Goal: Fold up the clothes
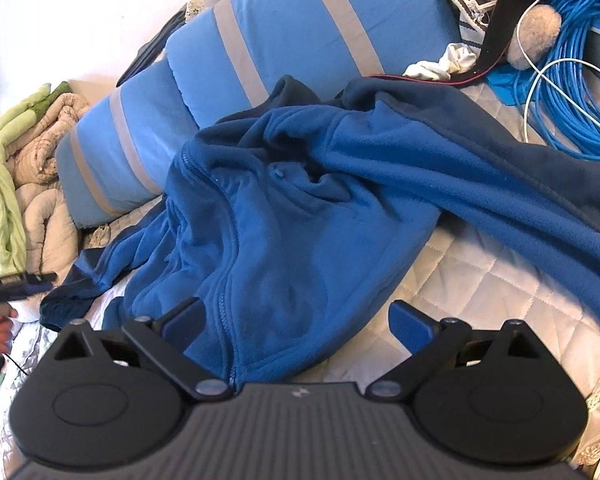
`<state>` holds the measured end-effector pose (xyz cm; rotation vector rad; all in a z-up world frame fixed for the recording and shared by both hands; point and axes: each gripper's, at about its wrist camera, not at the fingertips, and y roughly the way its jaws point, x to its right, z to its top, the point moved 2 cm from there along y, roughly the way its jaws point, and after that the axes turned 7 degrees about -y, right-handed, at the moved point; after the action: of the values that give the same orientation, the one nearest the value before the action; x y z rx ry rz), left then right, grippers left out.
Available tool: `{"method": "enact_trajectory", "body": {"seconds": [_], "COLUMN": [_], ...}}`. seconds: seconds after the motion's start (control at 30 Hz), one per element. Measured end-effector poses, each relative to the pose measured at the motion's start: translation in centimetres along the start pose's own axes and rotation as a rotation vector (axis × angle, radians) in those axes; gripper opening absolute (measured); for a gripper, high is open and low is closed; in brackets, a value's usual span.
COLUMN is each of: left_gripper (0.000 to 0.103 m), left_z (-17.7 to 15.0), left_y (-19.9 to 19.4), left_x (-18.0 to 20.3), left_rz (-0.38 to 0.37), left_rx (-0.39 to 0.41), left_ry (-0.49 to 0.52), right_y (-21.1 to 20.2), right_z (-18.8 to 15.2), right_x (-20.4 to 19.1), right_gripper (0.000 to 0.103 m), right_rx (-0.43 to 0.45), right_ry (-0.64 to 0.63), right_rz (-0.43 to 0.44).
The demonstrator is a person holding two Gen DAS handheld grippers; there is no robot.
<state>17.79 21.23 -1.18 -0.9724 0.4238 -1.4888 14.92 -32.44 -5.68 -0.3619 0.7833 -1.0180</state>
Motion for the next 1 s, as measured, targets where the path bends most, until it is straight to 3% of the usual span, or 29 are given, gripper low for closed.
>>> {"method": "enact_trajectory", "body": {"seconds": [0.1,0.23,0.4,0.5,0.53,0.57,0.67,0.8,1.0], "left_gripper": [0.072,0.072,0.072,0.071,0.063,0.038,0.02,0.016,0.015], "left_z": [-1.8,-3.8,-5.0,-5.2,-5.3,-5.3,-5.0,-4.4,-2.0], "left_y": [1.2,3.0,6.2,7.5,7.8,8.1,8.9,7.1,1.8], "left_x": [1.0,3.5,4.2,4.1,4.0,3.8,3.3,3.7,5.0], "left_rz": [-0.094,-0.176,-0.168,-0.221,-0.235,-0.24,-0.259,-0.31,-0.256], "left_rx": [-0.063,-0.073,-0.09,-0.124,-0.133,-0.149,-0.212,-0.252,-0.223], "left_ry": [-0.042,0.021,0.08,0.084,0.081,0.061,-0.017,-0.078,-0.051], "right_y": [-0.3,-0.5,-1.0,-1.4,-1.5,-1.6,-1.8,-1.7,-1.5], "right_z": [-0.1,-0.3,-0.5,-0.6,-0.6,-0.6,-0.7,-0.9,-0.8], "right_x": [0.1,0.5,0.8,0.9,1.0,1.1,1.7,2.6,3.7], "right_gripper": [0.101,0.101,0.101,0.101,0.101,0.101,0.101,0.101,0.101], "right_rx": [-0.001,-0.002,-0.003,-0.002,-0.002,-0.001,-0.001,-0.005,-0.01], "right_ry": [-0.003,0.015,0.019,0.013,0.01,0.01,0.026,0.05,0.079], "right_rz": [-0.007,-0.009,-0.018,-0.024,-0.027,-0.03,-0.036,-0.049,-0.068]}}
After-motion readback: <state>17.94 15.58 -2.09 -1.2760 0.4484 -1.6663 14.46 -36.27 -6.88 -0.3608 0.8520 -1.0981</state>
